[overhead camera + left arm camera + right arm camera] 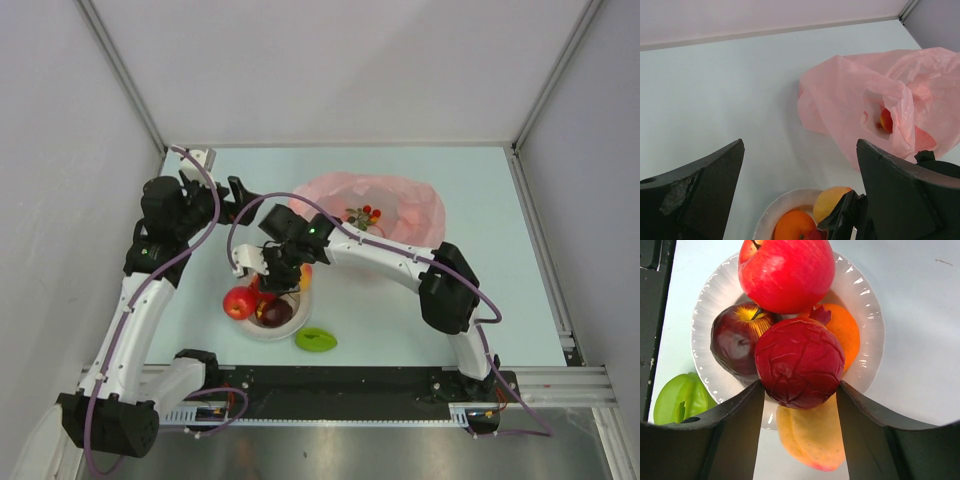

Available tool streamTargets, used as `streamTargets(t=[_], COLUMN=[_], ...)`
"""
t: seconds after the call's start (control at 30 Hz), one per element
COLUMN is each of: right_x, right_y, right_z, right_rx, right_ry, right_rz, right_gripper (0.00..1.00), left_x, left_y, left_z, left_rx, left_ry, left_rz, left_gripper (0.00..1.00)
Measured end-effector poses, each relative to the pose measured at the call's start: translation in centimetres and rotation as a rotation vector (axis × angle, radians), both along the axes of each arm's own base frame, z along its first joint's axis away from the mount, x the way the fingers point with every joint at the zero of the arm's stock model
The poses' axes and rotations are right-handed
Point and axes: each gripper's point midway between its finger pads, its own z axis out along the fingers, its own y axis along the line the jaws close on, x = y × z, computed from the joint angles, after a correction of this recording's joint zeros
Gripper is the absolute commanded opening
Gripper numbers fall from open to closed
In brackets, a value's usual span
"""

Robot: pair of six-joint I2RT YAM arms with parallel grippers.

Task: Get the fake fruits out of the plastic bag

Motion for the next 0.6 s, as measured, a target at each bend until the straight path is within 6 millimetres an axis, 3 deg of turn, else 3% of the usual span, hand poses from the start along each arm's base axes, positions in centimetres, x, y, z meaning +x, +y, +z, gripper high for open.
streamTargets(t=[0.13,0.3,0.6], right_x=[-0.12,-0.16,0.79], right_y=[0.04,0.05,0.46], right_z=[0.02,0.03,0.94], right_rx=[0.002,0.003,0.039], right_ry=[0.006,0.008,0.018], right_rz=[0.001,0.002,-0.038], right_gripper=[0.58,0.43,0.46], left_x=[0.04,0.1,0.14], left_y=[-0.02,-0.04,-0.06], left_z=[0.07,0.21,0.33], left_rx=[-0.001,-0.001,-0.002], left_ry=[-0.003,-0.01,-0.015], left_rz=[-0.001,-0.002,-0.003], left_gripper=[1.0,1.0,1.0])
